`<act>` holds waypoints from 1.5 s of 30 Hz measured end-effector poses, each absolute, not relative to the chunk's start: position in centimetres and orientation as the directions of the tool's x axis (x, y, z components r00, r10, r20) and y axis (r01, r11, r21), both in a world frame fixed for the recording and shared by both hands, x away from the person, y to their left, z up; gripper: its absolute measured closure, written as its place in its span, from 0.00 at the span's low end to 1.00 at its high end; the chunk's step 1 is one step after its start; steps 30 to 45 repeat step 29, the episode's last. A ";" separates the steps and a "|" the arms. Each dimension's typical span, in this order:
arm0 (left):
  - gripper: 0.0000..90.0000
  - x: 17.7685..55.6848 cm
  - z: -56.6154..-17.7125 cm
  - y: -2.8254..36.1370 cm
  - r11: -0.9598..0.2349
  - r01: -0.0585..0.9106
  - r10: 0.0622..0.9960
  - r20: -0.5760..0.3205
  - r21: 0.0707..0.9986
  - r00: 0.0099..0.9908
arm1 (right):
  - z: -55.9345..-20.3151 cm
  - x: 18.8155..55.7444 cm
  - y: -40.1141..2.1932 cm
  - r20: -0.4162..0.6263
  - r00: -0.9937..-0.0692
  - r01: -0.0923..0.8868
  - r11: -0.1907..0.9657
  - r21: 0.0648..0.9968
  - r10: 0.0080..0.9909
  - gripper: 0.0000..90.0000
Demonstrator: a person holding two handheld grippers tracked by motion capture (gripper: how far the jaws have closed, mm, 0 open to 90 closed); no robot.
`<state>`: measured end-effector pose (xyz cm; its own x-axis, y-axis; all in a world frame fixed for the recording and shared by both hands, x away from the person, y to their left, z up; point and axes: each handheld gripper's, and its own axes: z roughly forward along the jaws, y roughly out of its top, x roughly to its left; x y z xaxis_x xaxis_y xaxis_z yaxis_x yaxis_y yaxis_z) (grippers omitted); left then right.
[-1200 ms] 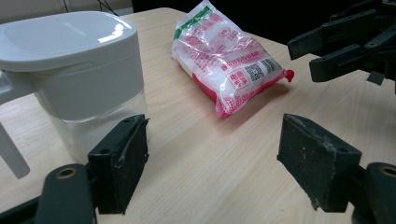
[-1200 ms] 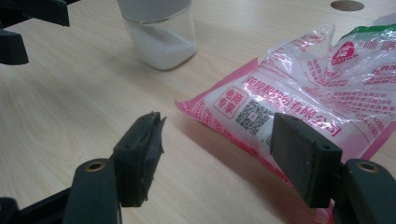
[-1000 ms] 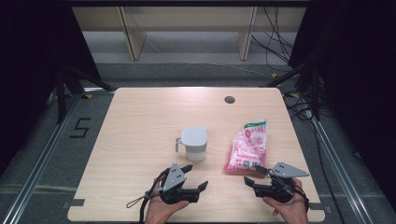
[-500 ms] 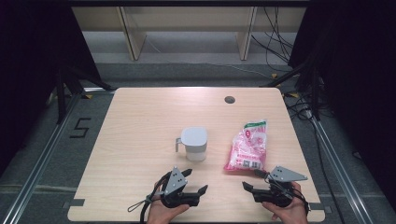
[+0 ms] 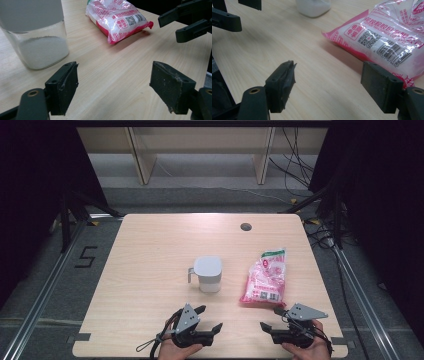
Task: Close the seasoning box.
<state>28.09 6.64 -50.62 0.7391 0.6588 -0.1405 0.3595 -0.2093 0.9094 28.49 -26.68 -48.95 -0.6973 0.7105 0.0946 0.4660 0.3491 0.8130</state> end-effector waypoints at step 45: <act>0.23 27.2 -51.5 7.4 -0.242 0.369 0.681 -0.114 0.897 0.723 | -49.7 27.3 -26.3 0.094 -0.713 0.492 0.401 0.773 0.695 0.29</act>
